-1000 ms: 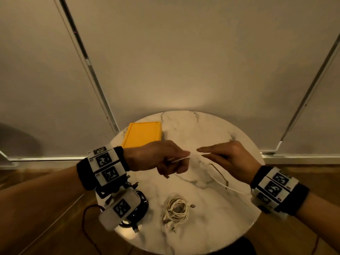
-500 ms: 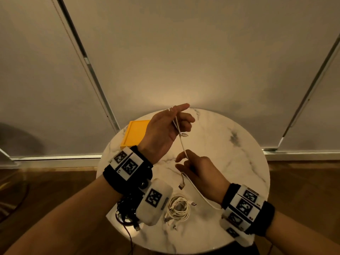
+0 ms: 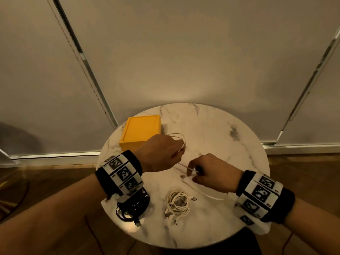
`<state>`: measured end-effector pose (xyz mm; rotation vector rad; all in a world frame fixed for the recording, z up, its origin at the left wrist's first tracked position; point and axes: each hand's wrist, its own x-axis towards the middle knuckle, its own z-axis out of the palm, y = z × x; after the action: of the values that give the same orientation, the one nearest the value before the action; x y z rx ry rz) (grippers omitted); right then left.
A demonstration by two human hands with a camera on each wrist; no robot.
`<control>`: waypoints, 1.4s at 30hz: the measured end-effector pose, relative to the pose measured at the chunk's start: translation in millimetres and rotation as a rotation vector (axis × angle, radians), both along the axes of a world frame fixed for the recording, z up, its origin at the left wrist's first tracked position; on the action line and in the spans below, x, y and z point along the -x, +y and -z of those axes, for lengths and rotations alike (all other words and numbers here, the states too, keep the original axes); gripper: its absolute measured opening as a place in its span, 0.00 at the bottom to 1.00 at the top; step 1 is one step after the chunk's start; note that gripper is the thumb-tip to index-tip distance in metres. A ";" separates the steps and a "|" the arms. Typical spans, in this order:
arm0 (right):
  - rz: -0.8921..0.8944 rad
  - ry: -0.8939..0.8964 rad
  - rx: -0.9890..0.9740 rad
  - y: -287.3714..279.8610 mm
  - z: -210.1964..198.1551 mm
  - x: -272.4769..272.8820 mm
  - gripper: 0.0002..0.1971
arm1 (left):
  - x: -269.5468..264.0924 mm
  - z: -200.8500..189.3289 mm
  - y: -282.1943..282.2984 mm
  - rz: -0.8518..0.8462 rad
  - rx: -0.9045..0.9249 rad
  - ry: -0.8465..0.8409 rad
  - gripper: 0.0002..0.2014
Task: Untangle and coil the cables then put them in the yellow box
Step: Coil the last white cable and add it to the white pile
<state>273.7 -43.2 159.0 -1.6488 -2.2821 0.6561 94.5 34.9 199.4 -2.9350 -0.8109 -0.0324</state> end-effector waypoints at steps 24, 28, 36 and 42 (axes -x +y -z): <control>0.277 0.161 -0.363 10.3 23.0 11.9 0.26 | -33.5 -45.4 -60.5 0.267 1.893 -1.253 0.22; 0.260 0.146 -0.320 2.1 31.5 33.6 0.17 | -43.3 -38.0 -32.5 -0.012 1.643 -1.455 0.17; 0.162 0.084 -0.339 -6.9 38.6 21.0 0.17 | -32.7 -3.2 4.1 -0.109 0.668 -0.903 0.12; 0.069 -0.048 -0.396 -16.2 43.4 -0.5 0.19 | -4.0 8.9 2.0 -0.087 0.147 0.113 0.15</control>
<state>274.2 -59.4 115.5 -1.5522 -2.1960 0.1347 98.4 36.9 190.5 -2.9993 -0.9604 0.2060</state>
